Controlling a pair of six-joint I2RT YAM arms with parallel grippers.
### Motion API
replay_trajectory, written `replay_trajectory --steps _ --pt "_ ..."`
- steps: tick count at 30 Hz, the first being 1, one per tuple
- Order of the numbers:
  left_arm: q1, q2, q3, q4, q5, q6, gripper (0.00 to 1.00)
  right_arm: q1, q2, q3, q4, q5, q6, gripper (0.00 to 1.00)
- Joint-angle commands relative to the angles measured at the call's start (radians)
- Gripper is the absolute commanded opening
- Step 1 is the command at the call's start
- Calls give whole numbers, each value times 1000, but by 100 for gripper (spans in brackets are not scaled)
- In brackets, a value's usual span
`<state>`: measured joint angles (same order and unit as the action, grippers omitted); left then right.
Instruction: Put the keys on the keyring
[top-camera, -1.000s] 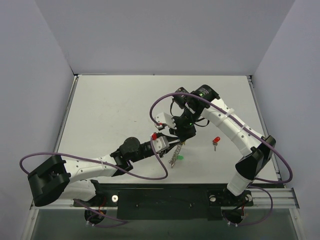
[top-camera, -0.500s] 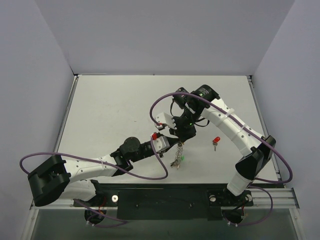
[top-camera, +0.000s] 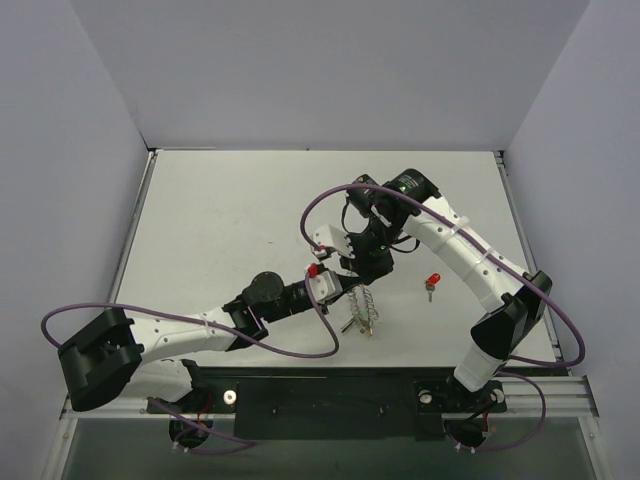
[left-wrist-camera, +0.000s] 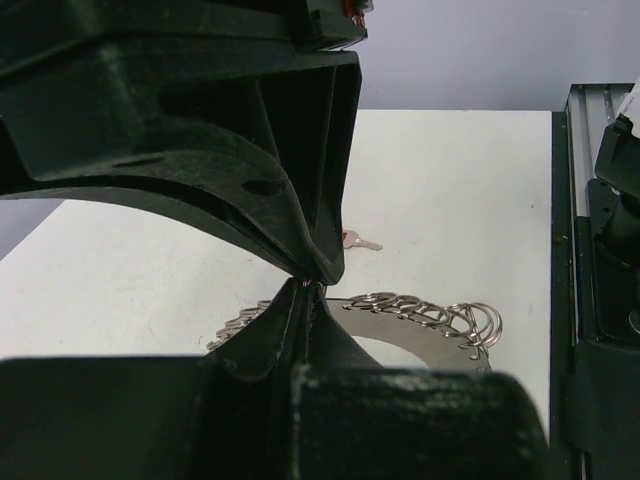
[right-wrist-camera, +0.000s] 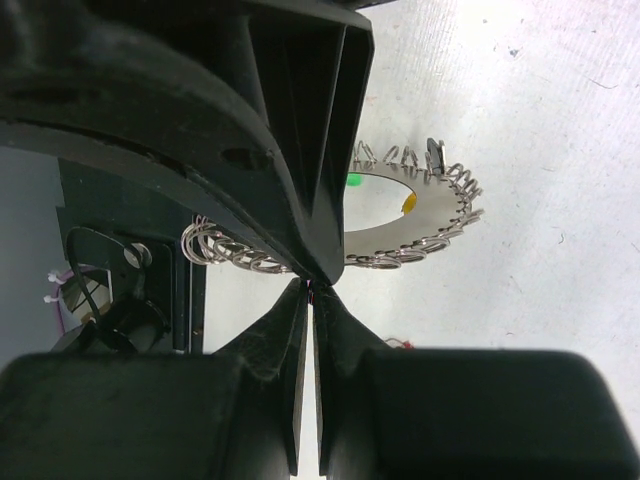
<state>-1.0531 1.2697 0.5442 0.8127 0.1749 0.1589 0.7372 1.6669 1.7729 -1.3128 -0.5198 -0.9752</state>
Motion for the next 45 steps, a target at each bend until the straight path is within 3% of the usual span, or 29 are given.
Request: replay_trajectory --steps 1,7,14,17,22,30,45 --pt "-1 11 51 8 32 -18 0 -4 -24 31 -255 -48 -13 0" --pt "-1 -33 -7 94 -27 -71 0 -59 -36 36 -238 -130 -13 2" --pt "1 -102 -96 278 -87 -182 0 -144 -123 -48 -160 -252 -36 39" --pt "8 -121 -142 394 -97 -238 0 -157 -170 -101 -105 -293 -68 42" --pt "16 -119 -199 581 -100 -314 0 -202 -251 -257 13 -447 -299 52" --pt "19 -86 -214 741 -103 -392 0 -206 -173 -182 50 -608 -270 47" --pt "19 -56 -187 775 -101 -423 0 -183 -101 -156 55 -638 -234 37"
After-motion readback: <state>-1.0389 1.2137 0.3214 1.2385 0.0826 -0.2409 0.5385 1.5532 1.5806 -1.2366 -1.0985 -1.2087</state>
